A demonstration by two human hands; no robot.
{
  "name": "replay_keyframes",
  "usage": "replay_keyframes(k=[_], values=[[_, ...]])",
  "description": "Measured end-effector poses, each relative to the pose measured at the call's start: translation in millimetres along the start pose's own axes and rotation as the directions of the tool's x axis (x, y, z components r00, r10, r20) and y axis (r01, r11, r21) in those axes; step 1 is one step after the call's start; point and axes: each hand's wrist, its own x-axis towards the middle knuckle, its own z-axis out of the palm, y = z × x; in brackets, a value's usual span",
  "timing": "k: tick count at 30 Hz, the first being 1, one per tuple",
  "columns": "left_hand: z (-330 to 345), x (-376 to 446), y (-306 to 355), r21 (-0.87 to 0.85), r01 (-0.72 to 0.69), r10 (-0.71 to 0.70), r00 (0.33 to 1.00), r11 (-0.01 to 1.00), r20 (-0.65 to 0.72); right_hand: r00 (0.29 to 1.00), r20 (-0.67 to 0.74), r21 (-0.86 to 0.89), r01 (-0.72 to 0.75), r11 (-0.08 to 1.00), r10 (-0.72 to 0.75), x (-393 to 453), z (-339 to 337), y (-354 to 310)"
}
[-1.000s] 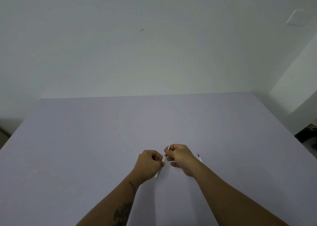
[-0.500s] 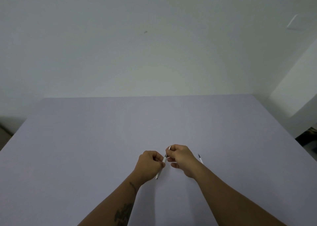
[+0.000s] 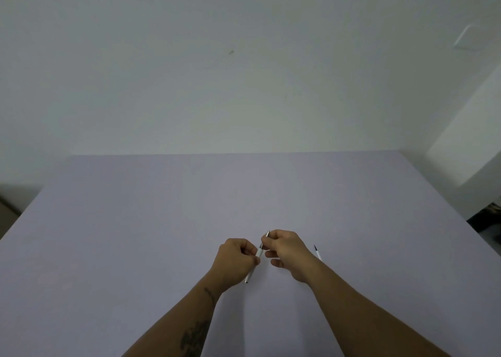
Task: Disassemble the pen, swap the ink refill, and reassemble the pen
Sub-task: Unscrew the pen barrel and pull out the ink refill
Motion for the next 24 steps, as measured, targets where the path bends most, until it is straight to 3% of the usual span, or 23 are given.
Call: replay_keyframes(k=[24], values=[[-4.5,-0.5,-3.9,0.019,0.007,-0.007,1.0,1.0,0.019,0.997,0.048,0.005,-0.059,0.998,0.059,2.4,4.1,0.2]])
